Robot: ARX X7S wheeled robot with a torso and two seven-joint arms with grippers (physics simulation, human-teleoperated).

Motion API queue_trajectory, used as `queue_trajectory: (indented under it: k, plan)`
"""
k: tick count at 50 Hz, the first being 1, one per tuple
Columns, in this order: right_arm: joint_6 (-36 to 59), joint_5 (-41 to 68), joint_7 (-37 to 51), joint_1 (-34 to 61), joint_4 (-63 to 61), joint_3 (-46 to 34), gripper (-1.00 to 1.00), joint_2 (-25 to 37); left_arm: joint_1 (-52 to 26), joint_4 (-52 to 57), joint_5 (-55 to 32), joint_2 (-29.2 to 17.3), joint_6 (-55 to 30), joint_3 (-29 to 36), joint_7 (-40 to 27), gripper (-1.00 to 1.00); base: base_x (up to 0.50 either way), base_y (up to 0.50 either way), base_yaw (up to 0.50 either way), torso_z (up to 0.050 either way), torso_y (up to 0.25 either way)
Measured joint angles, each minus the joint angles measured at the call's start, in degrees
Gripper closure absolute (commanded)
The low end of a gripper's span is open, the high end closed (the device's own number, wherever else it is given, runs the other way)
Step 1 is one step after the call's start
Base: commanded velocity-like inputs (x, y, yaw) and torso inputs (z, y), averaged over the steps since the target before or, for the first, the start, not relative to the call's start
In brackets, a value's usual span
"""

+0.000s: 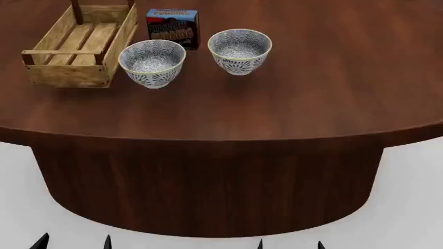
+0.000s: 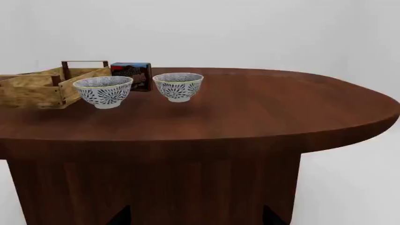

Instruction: Stack the left bowl on the right bowl and place them in the tray.

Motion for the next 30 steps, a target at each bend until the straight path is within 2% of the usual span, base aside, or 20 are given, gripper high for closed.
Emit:
queue_trajectory:
  k: [11, 20, 30]
  plan:
    - [-0.4, 1.3, 1.0, 0.6, 0.8, -1.5, -1.0, 1.2, 0.0, -0.1, -2.1, -1.7, 0.6, 1.7, -1.9, -1.0, 0.0, 0.0, 0.0, 0.002, 0.0]
    - [1.1, 3.2, 2.3, 1.2, -1.3, -2.6, -1.0, 2.3, -0.1, 1.2, -4.5, -3.3, 0.7, 2.1, -2.3, -1.0, 0.0, 0.0, 0.0, 0.05, 0.0]
    - [10.4, 4.9, 4.0, 4.2, -13.1, -2.5, -1.0, 4.7, -2.8, 7.3, -5.7, -5.3, -3.6, 1.3, -4.3, -1.0, 0.0, 0.0, 0.0, 0.05, 0.0]
